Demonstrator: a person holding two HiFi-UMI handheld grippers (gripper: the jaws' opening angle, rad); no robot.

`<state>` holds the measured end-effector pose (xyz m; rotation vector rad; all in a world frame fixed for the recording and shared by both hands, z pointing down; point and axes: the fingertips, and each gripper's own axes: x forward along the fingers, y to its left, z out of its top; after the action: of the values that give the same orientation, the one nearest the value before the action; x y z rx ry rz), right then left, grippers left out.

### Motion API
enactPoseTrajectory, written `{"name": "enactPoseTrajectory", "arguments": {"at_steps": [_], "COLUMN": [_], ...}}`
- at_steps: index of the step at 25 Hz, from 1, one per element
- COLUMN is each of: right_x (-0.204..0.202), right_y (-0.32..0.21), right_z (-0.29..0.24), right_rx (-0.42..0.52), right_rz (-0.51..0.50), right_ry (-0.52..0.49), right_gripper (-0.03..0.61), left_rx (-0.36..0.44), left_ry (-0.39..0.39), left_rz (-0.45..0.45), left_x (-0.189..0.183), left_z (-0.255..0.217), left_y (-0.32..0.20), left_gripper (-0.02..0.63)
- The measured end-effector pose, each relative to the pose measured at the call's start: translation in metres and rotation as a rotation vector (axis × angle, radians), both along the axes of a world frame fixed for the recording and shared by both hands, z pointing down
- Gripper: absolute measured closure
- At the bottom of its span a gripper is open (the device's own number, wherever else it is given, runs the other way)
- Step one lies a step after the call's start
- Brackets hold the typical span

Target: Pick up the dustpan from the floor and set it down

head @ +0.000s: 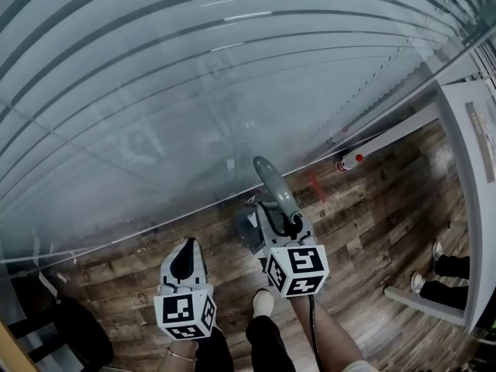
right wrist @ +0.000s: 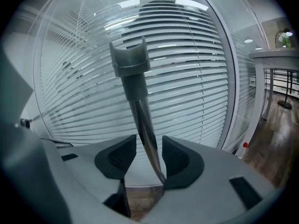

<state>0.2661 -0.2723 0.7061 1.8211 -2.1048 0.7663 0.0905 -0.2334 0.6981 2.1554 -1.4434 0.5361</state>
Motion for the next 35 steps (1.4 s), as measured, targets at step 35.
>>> {"name": "enactPoseTrajectory", "arguments": {"at_steps": [35], "right_x": [0.003], "right_y": [0.066], "right_z": [-0.088], "right_rx": [0.067], "right_rz": [0.007], "right_ry": [0.084], "right_gripper": [0.477], "left_rx": [0.095], "left_ry": [-0.014], "left_rz": [0.035], "left_x": [0.010], "left_z": [-0.077], "left_y": [0.026], "left_gripper": [0.597]}}
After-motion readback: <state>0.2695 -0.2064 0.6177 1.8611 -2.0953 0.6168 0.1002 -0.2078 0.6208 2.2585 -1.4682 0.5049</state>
